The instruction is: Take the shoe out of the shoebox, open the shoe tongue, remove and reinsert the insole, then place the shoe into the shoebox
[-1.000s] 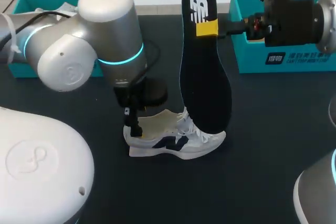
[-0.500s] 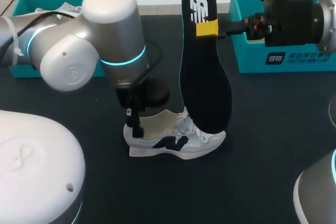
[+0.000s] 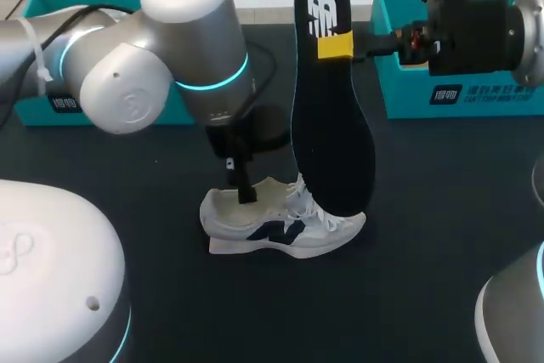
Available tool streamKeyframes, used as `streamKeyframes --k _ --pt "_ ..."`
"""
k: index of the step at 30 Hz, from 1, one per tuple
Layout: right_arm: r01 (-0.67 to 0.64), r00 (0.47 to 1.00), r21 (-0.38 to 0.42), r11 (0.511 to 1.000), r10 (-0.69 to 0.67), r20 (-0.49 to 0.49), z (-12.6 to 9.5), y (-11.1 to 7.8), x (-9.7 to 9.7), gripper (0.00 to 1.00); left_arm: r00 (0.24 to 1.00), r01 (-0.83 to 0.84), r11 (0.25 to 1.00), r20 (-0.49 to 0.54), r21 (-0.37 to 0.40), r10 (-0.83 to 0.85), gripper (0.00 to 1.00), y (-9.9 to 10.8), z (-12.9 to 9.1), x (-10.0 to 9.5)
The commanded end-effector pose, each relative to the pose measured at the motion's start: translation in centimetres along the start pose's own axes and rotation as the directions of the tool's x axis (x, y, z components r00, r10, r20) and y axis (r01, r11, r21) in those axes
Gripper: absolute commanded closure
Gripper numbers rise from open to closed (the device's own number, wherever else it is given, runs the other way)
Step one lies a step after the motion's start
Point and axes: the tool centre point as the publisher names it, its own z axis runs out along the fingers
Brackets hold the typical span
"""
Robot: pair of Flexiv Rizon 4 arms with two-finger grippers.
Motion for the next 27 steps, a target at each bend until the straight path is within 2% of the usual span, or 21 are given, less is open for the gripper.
streamKeyframes --k 1,3,4,6,13,15,16,17,19,21,22,24,25,27 --pt "-0.001 1.0 0.002 1.0 0.001 0.002 0.4 0.2 -0.1 1.0 1.0 0.007 1.0 -0.019 0.015 -0.006 0.0 -1.9 2.3 -1.4" --pt "-0.001 1.0 0.002 1.0 0.001 0.002 0.4 0.2 -0.1 1.0 0.999 0.035 0.999 -0.008 0.031 -0.035 0.0 -2.3 3.0 -1.8" --pt "-0.001 1.0 0.002 1.0 0.001 0.002 0.4 0.2 -0.1 1.0 0.999 0.025 0.999 -0.039 0.024 -0.024 0.0 -2.5 3.4 -1.9" --pt "-0.001 1.0 0.002 1.0 0.001 0.002 0.4 0.2 -0.1 1.0 0.999 0.036 0.999 -0.019 0.009 -0.036 0.0 -2.9 4.2 -1.9" --pt "-0.001 1.0 0.002 1.0 0.001 0.002 0.4 0.2 -0.1 1.0 1.0 -0.001 0.999 -0.017 -0.045 0.001 0.0 -3.3 6.3 -0.8" --pt "-0.001 1.0 0.002 1.0 0.001 0.002 0.4 0.2 -0.1 1.0 1.0 0.003 0.999 -0.018 -0.054 -0.004 0.19 -3.2 6.6 -0.5" --pt "-0.001 1.0 0.002 1.0 0.001 0.002 0.4 0.2 -0.1 1.0 1.0 0.004 0.998 -0.025 -0.057 -0.006 0.35 -3.1 6.8 -0.5" --pt "-0.001 1.0 0.002 1.0 0.001 0.002 0.4 0.2 -0.1 1.0 1.0 0.008 0.998 -0.028 -0.061 -0.009 0.43 -3.0 6.9 -0.5" --pt "-0.001 1.0 0.002 1.0 0.001 0.002 0.4 0.2 -0.1 1.0 0.999 0.011 0.998 -0.043 -0.064 -0.014 0.56 -2.7 7.0 -0.5" --pt "-0.001 1.0 0.002 1.0 0.001 0.002 0.4 0.2 -0.1 1.0 0.998 0.018 0.997 -0.051 -0.071 -0.022 0.59 -2.4 7.1 -0.5" --pt "-0.001 1.0 0.002 1.0 0.001 0.002 0.4 0.2 -0.1 1.0 0.998 0.023 0.997 -0.053 -0.074 -0.027 0.64 -2.2 7.2 -0.5" --pt "-0.001 1.0 0.002 1.0 0.001 0.002 0.4 0.2 -0.1 1.0 0.998 0.027 0.997 -0.057 -0.075 -0.031 0.76 -2.0 7.2 -0.5" --pt "-0.001 1.0 0.002 1.0 0.001 0.002 0.4 0.2 -0.1 1.0 0.998 0.034 0.996 -0.056 -0.08 -0.039 0.87 -2.0 7.3 -0.5" --pt "-0.001 1.0 0.002 1.0 0.001 0.002 0.4 0.2 -0.1 1.0 0.998 0.036 0.996 -0.054 -0.082 -0.041 1.0 -1.9 7.3 -0.6"
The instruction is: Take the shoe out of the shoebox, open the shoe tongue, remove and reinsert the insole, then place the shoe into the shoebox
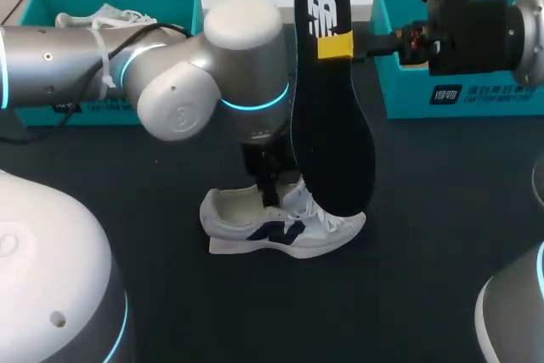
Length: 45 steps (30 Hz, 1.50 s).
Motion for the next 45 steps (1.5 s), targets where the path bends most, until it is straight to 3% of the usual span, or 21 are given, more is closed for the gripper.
streamKeyframes --k 1,9,15,18,24,30,31,45 --pt "-0.001 1.0 0.002 1.0 0.001 0.002 0.4 0.2 -0.1 1.0 1.0 0.007 1.0 0.002 -0.006 -0.007 1.0 0.1 0.2 -0.2" --pt "-0.001 1.0 0.002 1.0 0.001 0.002 0.4 0.2 -0.1 1.0 0.998 -0.064 0.998 -0.026 0.001 0.064 1.0 -0.3 -0.6 -0.7" --pt "-0.001 1.0 0.002 1.0 0.001 0.002 0.4 0.2 -0.1 1.0 0.948 -0.221 0.975 -0.238 -0.016 0.211 1.0 -1.1 -1.8 -2.6" --pt "-0.001 1.0 0.002 1.0 0.001 0.002 0.4 0.2 -0.1 1.0 0.838 -0.408 0.913 -0.389 0.022 0.383 1.0 -1.4 -2.8 -2.8" --pt "-0.001 1.0 0.002 1.0 0.001 0.002 0.4 0.2 -0.1 1.0 0.723 -0.623 0.782 -0.367 0.02 0.586 1.0 -1.8 -4.0 -2.1" --pt "-0.001 1.0 0.002 1.0 0.001 0.002 0.4 0.2 -0.1 1.0 0.504 -0.845 0.531 -0.23 0.069 0.832 1.0 -0.4 -5.4 -0.2" --pt "-0.001 1.0 0.002 1.0 0.001 0.002 0.4 0.2 -0.1 1.0 0.494 -0.859 0.51 -0.189 0.042 0.849 1.0 -0.3 -5.5 -0.1" --pt "-0.001 1.0 0.002 1.0 0.001 0.002 0.4 0.2 -0.1 1.0 0.493 -0.86 0.507 -0.18 0.046 0.852 1.0 -0.4 -5.6 -0.1"
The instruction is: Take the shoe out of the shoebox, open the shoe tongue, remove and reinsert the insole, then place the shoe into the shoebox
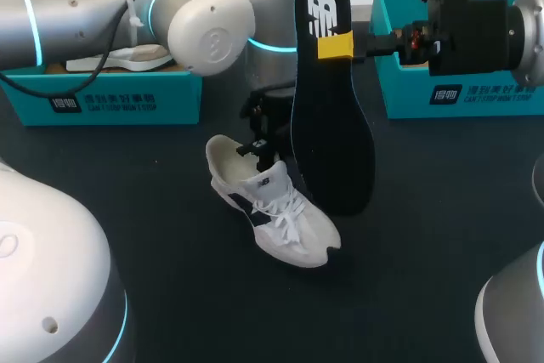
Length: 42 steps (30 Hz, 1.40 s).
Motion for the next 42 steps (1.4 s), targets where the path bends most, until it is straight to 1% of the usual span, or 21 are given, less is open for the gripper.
streamKeyframes --k 1,2,3,4,5,7,8,9,13,14,15,16,19,21,22,25,28,30,32,37,42 --pt "-0.001 1.0 0.002 1.0 0.001 0.002 0.4 0.2 -0.1 1.0 0.999 -0.013 1.0 0.039 -0.003 0.013 1.0 -0.1 -0.2 0.8" --pt "-0.001 1.0 0.002 1.0 0.001 0.002 0.4 0.2 -0.1 1.0 0.99 -0.14 0.989 0.001 0.04 0.14 1.0 -0.6 -0.2 0.8" --pt "-0.001 1.0 0.002 1.0 0.001 0.002 0.4 0.2 -0.1 1.0 0.992 -0.127 0.992 0.006 0.019 0.127 1.0 -0.4 -0.3 0.7" --pt "-0.001 1.0 0.002 1.0 0.001 0.002 0.4 0.2 -0.1 1.0 0.967 -0.254 0.963 -0.044 -0.092 0.251 1.0 -1.1 -0.1 0.5" --pt "-0.001 1.0 0.002 1.0 0.001 0.002 0.4 0.2 -0.1 1.0 0.965 -0.261 0.965 -0.045 -0.022 0.26 1.0 -1.0 -0.2 0.2" --pt "-0.001 1.0 0.002 1.0 0.001 0.002 0.4 0.2 -0.1 1.0 0.942 -0.33 0.942 -0.089 -0.057 0.325 1.0 -1.0 -0.2 -0.4" --pt "-0.001 1.0 0.002 1.0 0.001 0.002 0.4 0.2 -0.1 1.0 0.947 -0.313 0.949 -0.081 -0.036 0.31 1.0 -0.9 -0.3 -0.8" --pt "-0.001 1.0 0.002 1.0 0.001 0.002 0.4 0.2 -0.1 1.0 0.943 -0.329 0.942 -0.087 -0.072 0.322 1.0 -0.8 -0.3 -1.2" --pt "-0.001 1.0 0.002 1.0 0.001 0.002 0.4 0.2 -0.1 1.0 0.91 -0.406 0.912 -0.12 -0.058 0.398 1.0 -1.1 -0.2 -2.5" --pt "-0.001 1.0 0.002 1.0 0.001 0.002 0.4 0.2 -0.1 1.0 0.907 -0.416 0.904 -0.121 -0.098 0.404 1.0 -1.3 -0.2 -2.8" --pt "-0.001 1.0 0.002 1.0 0.001 0.002 0.4 0.2 -0.1 1.0 0.891 -0.448 0.888 -0.138 -0.105 0.433 1.0 -1.6 -0.1 -3.1" --pt "-0.001 1.0 0.002 1.0 0.001 0.002 0.4 0.2 -0.1 1.0 0.892 -0.446 0.89 -0.131 -0.097 0.433 1.0 -1.6 -0.1 -3.3" --pt "-0.001 1.0 0.002 1.0 0.001 0.002 0.4 0.2 -0.1 1.0 0.885 -0.463 0.876 -0.129 -0.134 0.448 1.0 -2.2 -0.1 -4.1" --pt "-0.001 1.0 0.002 1.0 0.001 0.002 0.4 0.2 -0.1 1.0 0.882 -0.469 0.873 -0.135 -0.135 0.452 1.0 -2.5 0.0 -4.4" --pt "-0.001 1.0 0.002 1.0 0.001 0.002 0.4 0.2 -0.1 1.0 0.886 -0.462 0.873 -0.129 -0.156 0.445 1.0 -2.6 0.2 -4.5" --pt "-0.001 1.0 0.002 1.0 0.001 0.002 0.4 0.2 -0.1 1.0 0.897 -0.442 0.881 -0.115 -0.169 0.428 1.0 -2.7 0.6 -4.7" --pt "-0.001 1.0 0.002 1.0 0.001 0.002 0.4 0.2 -0.1 1.0 0.888 -0.459 0.874 -0.123 -0.161 0.443 1.0 -2.9 0.9 -5.1" --pt "-0.001 1.0 0.002 1.0 0.001 0.002 0.4 0.2 -0.1 1.0 0.863 -0.503 0.853 -0.136 -0.136 0.487 1.0 -3.0 1.0 -5.5" --pt "-0.001 1.0 0.002 1.0 0.001 0.002 0.4 0.2 -0.1 1.0 0.857 -0.513 0.843 -0.153 -0.16 0.492 1.0 -3.3 1.2 -6.5" --pt "-0.001 1.0 0.002 1.0 0.001 0.002 0.4 0.2 -0.1 1.0 0.849 -0.524 0.835 -0.183 -0.169 0.496 1.0 -3.9 2.0 -7.7" --pt "-0.001 1.0 0.002 1.0 0.001 0.002 0.4 0.2 -0.1 1.0 0.846 -0.523 0.838 -0.219 -0.157 0.487 1.0 -4.2 2.9 -7.8"
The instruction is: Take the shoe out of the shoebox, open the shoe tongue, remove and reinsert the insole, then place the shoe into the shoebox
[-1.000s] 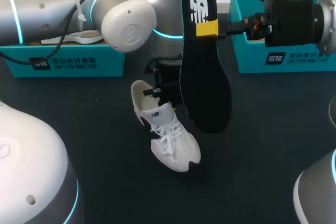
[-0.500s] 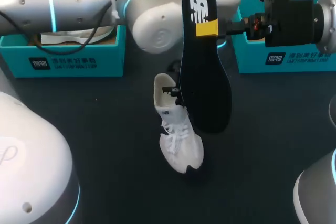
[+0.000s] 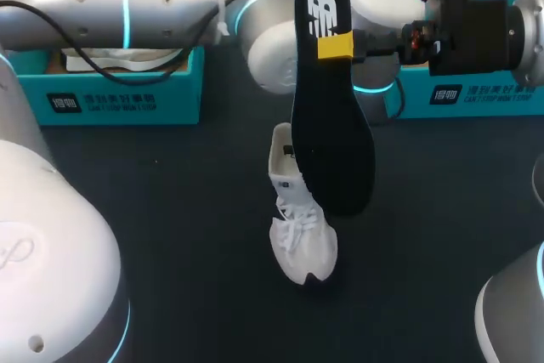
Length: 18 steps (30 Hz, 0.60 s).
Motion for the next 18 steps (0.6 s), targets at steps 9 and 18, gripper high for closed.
streamKeyframes --k 9,18 --pt "-0.001 1.0 0.002 1.0 0.001 0.002 0.4 0.2 -0.1 1.0 0.989 0.007 0.999 -0.146 0.032 -0.002 1.0 -0.2 1.9 -0.8" --pt "-0.001 1.0 0.002 1.0 0.001 0.002 0.4 0.2 -0.1 1.0 0.982 -0.032 0.999 -0.184 0.037 0.038 1.0 -0.9 0.8 1.8"
